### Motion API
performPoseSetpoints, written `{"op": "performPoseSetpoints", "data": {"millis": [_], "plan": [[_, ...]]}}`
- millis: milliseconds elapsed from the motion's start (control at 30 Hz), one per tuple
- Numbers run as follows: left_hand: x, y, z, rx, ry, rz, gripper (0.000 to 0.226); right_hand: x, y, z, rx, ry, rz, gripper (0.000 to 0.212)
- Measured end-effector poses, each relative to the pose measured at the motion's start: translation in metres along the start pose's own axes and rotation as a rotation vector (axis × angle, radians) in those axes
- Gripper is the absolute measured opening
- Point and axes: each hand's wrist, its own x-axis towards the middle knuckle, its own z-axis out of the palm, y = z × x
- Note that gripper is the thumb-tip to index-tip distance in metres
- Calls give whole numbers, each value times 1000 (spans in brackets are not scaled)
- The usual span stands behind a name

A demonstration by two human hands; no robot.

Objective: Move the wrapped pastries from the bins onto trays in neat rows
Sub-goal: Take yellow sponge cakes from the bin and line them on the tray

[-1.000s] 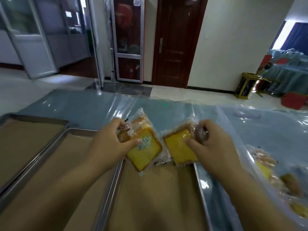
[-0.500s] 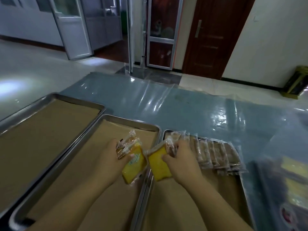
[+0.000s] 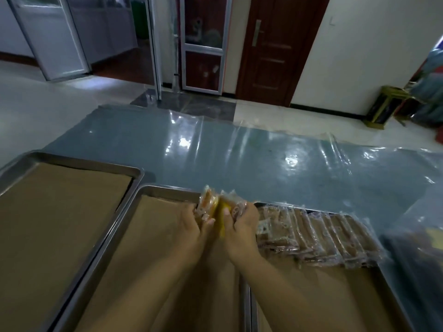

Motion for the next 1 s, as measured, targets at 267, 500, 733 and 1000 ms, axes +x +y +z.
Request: {"op": "performPoseSetpoints", "data": {"millis": [267,500,733,1000], "plan": [[-18,-58,5,168,-276,126,57,-25,54,-16,-24,-306,43,33],[-17,-73,9,329,-214,287,45,-29,77,-41,-357,-301,-115,80],[16,-66,15,325,-244,268,47,-5,71,-24,-744,-180,-113,86],[49,-53,18,343,-292,238,49,25,59,-6,-969,-149,23,78]]}}
